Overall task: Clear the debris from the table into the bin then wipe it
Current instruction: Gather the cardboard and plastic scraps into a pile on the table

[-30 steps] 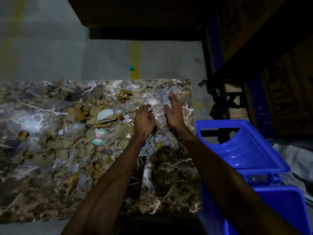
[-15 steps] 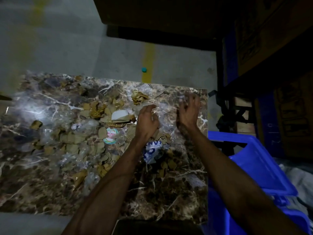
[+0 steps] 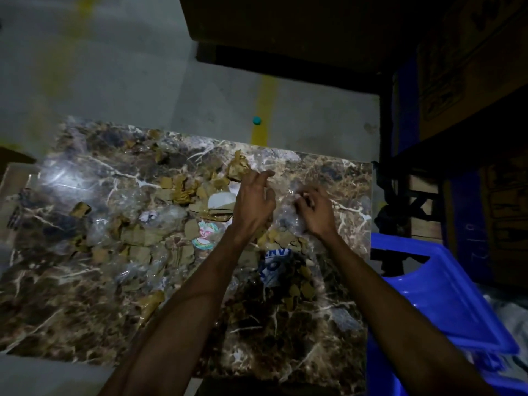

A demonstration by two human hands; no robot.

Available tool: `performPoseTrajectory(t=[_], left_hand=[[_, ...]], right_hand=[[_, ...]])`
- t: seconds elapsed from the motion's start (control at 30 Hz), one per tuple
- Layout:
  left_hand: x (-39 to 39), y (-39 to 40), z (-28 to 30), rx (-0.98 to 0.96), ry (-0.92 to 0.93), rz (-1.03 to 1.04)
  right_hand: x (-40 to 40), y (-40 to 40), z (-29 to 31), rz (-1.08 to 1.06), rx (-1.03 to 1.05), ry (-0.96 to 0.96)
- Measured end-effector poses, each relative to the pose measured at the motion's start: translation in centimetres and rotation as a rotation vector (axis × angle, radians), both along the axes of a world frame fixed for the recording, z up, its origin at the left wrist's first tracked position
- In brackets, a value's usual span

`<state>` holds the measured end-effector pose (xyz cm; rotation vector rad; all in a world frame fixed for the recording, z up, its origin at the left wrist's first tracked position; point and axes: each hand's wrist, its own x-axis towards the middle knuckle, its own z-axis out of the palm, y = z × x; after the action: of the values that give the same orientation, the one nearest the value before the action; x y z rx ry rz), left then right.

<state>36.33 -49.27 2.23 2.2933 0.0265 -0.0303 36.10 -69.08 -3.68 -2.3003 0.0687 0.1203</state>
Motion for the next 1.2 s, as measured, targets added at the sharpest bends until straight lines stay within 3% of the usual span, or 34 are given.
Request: performPoseTrajectory(t=[0.13, 0.2, 0.3, 0.4, 0.53, 0.6, 0.7, 0.87, 1.1, 1.2], left_hand=[[1.5, 2.2, 0.0, -0.038, -0.054, 0.100], [3.0, 3.6, -0.4, 0.003, -0.047, 0.125], [5.4, 5.7, -1.6, 0.141, 0.045, 0.045], [6.4, 6.9, -3.4, 0.250, 0.170, -0.063], [4.0, 7.3, -4.6, 0.315, 0.122, -0.204], [2.2, 7.2, -4.9, 0.293, 0.082, -0.235], [0.5, 7.1, -4.2, 0.215, 0.099, -0.249], [-1.4, 8.4, -0.5, 0.129, 0.018, -0.136], [-4.7, 14.4, 2.5, 0.109, 0.077, 0.079], [-4.5, 16.0, 2.5, 0.140, 0.129, 0.140]], right_hand=[[4.3, 2.9, 2.9, -0.117, 0.034, -0.063], [5.8, 5.2, 3.0, 0.017, 0.025, 0.008], [4.7, 7.7, 0.6, 0.274, -0.156, 0.083], [1.1, 8.1, -1.3, 0.362, -0.198, 0.082], [-1.2, 7.6, -0.1, 0.313, 0.020, -0.028], [-0.6, 7.5, 0.5, 0.212, 0.025, -0.104], [0.9, 8.2, 0.9, 0.125, 0.024, -0.064], [3.5, 12.1, 0.9, 0.323, -0.006, 0.026], [0.2, 15.2, -0.3, 0.629, -0.141, 0.112], [-0.1, 15.1, 0.7, 0.603, -0.057, 0.030]])
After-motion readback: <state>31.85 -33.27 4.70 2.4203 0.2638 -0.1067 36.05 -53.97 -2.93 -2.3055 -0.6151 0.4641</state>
